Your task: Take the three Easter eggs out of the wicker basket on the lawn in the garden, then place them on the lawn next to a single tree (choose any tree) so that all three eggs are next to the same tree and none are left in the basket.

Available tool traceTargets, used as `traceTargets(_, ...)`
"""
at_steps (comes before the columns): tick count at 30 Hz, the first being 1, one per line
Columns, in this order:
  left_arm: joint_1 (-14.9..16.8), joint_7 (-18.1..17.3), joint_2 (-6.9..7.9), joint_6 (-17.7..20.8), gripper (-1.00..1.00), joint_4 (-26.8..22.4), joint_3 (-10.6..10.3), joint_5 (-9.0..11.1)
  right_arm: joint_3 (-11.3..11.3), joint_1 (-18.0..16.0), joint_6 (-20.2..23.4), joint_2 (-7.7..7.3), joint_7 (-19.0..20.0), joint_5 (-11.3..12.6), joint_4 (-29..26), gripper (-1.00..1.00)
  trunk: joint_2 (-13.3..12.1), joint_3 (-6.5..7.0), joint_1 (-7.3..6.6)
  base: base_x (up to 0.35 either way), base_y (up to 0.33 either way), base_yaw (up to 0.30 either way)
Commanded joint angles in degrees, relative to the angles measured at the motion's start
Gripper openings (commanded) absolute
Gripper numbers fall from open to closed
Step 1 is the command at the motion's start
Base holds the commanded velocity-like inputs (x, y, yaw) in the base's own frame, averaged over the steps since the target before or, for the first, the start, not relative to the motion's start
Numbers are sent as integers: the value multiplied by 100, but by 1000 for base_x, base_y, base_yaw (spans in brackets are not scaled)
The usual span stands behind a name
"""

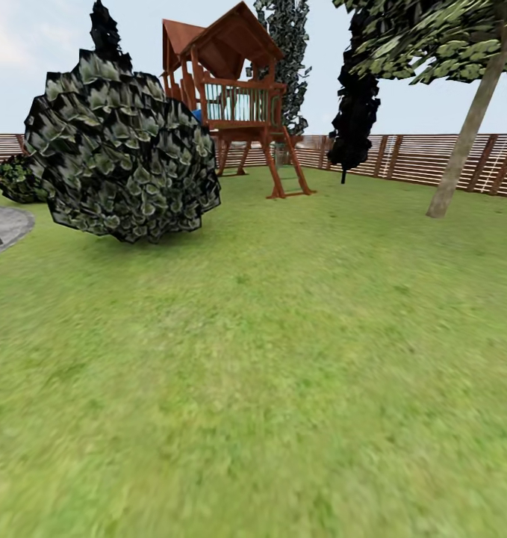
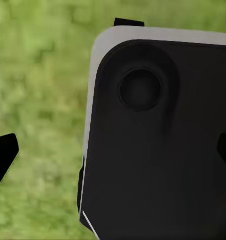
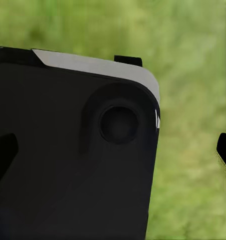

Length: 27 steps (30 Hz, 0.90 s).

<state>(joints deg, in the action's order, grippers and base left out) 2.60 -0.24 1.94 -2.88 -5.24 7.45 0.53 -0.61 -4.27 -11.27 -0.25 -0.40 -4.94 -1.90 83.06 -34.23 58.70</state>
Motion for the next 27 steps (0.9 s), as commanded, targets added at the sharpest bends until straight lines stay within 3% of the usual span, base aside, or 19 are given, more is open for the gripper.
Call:
traceTargets(1, 3, -3, -1, -19, 100, 6, 29, 5, 0, -4, -15, -1, -4, -51, 5, 100, 2, -5, 3, 324, 0, -51)
traceTargets(27, 3, -3, -1, -19, 100, 6, 29, 4, 0, -5, -12, 7, -4, -51, 13, 100, 2, -5, 3, 324, 0, -3)
